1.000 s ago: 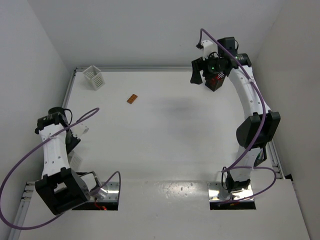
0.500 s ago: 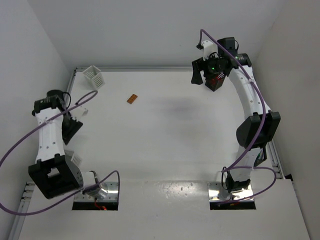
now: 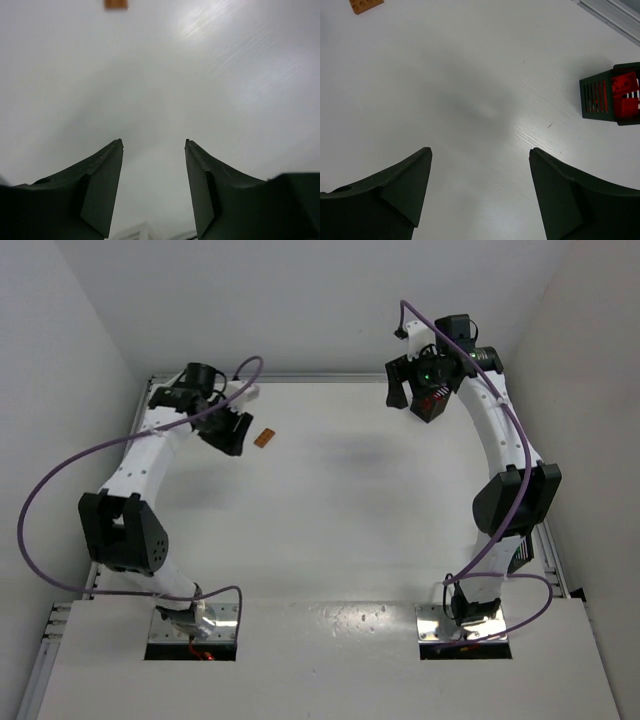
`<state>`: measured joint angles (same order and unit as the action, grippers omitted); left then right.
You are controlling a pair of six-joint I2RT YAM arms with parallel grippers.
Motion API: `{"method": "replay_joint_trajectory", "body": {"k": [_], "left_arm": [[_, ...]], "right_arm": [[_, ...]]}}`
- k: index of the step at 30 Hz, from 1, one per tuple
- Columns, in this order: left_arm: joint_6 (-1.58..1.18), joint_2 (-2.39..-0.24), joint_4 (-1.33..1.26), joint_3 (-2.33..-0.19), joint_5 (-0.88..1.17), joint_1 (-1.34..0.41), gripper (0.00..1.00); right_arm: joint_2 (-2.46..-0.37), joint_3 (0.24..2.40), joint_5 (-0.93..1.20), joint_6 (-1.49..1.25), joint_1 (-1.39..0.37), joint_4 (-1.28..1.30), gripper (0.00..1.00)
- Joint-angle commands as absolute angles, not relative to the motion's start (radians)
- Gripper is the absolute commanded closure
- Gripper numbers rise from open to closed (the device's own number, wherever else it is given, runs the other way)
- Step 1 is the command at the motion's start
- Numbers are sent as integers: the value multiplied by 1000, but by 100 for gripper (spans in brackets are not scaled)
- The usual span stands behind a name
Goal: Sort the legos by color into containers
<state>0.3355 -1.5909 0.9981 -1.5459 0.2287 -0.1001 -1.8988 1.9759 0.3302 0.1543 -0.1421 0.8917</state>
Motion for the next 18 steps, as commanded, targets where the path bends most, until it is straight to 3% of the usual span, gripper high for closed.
{"method": "replay_joint_trajectory", "body": {"k": [1,9,18], "left_arm": [[172,-1705,786,-1574,250,-198,42],[97,-2056,693,-1826,190,-227,43],[98,-2295,693,-2040,78,-238,43]], "right_arm": [[-1836,1961,290,170,-149,862,21],[-1798,1899,249,190,-149,853,21],[-1767,1859,212,199,-149,853,21]]}}
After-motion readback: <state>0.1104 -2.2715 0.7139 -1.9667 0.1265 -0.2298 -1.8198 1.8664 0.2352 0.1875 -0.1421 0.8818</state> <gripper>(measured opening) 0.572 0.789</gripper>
